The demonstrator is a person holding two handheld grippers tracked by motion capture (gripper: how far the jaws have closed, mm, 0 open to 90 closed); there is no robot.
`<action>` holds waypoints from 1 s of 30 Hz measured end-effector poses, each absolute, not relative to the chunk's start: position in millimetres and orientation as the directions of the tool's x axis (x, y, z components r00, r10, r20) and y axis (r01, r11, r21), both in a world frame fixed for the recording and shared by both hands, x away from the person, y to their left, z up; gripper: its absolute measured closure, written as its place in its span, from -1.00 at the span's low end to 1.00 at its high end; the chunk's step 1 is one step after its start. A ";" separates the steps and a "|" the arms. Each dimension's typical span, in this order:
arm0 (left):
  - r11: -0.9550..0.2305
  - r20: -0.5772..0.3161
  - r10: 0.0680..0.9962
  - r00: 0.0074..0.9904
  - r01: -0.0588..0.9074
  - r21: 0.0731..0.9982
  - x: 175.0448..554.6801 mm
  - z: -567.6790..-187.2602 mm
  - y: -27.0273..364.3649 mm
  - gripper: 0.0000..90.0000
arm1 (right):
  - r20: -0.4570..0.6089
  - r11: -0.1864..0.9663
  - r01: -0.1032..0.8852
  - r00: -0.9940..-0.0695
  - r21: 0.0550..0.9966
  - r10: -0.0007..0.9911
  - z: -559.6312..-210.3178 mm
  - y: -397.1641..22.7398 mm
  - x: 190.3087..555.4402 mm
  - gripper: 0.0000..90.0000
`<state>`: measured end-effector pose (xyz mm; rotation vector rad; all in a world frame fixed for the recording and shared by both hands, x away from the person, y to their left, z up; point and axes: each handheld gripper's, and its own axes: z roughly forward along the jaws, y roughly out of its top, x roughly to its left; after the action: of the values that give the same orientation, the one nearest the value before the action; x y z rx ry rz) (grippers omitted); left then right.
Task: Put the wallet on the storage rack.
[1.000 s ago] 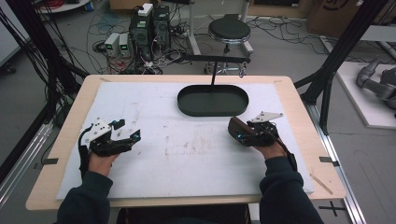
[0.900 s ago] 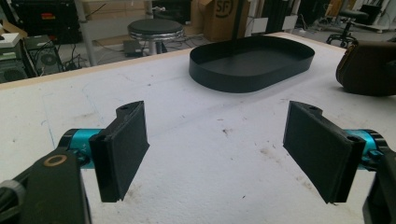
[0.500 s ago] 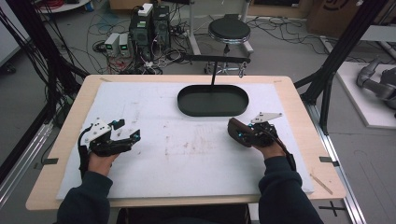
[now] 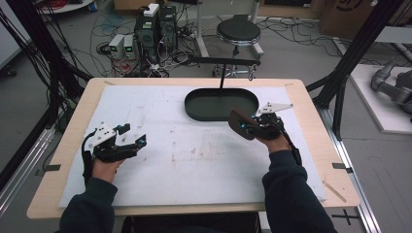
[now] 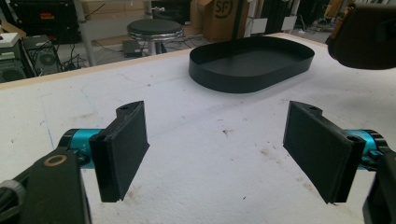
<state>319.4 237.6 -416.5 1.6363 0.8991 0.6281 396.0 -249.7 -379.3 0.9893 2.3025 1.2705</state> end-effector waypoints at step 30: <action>-0.097 -0.055 0.821 0.568 0.235 0.967 320.0 -417.7 240.2 -0.52 | 0.186 0.237 0.554 -0.601 0.798 0.777 -409.6 -167.2 518.1 0.42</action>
<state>320.0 240.2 -417.7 1.6354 0.9021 0.6265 518.1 -167.2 -409.6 1.2483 2.2614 1.2960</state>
